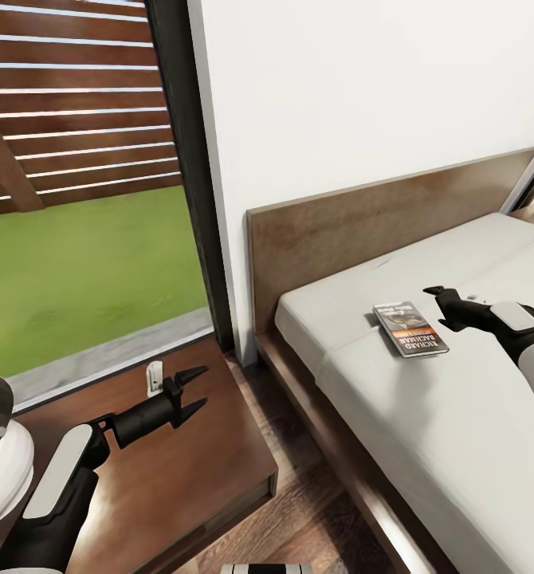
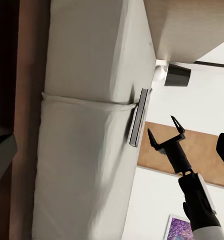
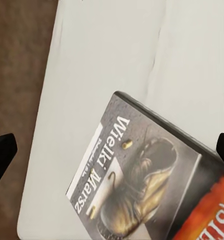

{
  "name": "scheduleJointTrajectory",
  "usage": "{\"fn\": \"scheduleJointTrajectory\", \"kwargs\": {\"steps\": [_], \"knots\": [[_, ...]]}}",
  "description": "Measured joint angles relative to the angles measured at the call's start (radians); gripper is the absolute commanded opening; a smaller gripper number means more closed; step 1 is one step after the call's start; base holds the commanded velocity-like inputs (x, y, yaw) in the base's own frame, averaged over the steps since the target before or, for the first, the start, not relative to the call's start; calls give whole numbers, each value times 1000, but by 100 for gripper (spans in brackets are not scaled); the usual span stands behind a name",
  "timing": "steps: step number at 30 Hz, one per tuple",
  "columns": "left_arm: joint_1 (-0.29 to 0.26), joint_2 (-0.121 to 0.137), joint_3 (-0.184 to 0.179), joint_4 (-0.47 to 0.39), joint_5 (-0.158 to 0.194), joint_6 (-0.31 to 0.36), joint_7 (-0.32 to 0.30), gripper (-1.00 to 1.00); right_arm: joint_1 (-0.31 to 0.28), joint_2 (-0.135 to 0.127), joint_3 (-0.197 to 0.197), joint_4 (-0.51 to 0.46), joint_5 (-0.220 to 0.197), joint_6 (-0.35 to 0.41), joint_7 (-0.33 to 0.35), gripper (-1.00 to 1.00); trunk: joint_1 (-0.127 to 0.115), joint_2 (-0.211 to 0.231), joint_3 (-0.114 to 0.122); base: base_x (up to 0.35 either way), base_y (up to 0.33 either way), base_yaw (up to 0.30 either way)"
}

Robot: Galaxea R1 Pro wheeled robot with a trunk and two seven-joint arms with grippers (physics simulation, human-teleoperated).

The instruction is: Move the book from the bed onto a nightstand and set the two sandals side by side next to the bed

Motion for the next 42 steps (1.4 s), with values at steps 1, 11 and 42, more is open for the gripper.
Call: {"fn": "scheduleJointTrajectory", "kwargs": {"steps": [1, 11, 42], "knots": [[0, 0, 0, 0, 0, 0, 0, 100, 0, 0, -1, 0, 1, -1, 0, 100, 0, 0, 0, 0, 0, 0], [0, 0, 0, 0, -2, -1, 1, 100, 0, 0, 0, -1, 10, -25, 0, 100, 0, 0, 0, 0, 0, 0], [0, -4, 0, 0, -8, -1, 1, 100, 0, 0, 10, -14, 12, -30, 0, 100, 0, 0, -18, 0, 0, 0]]}}
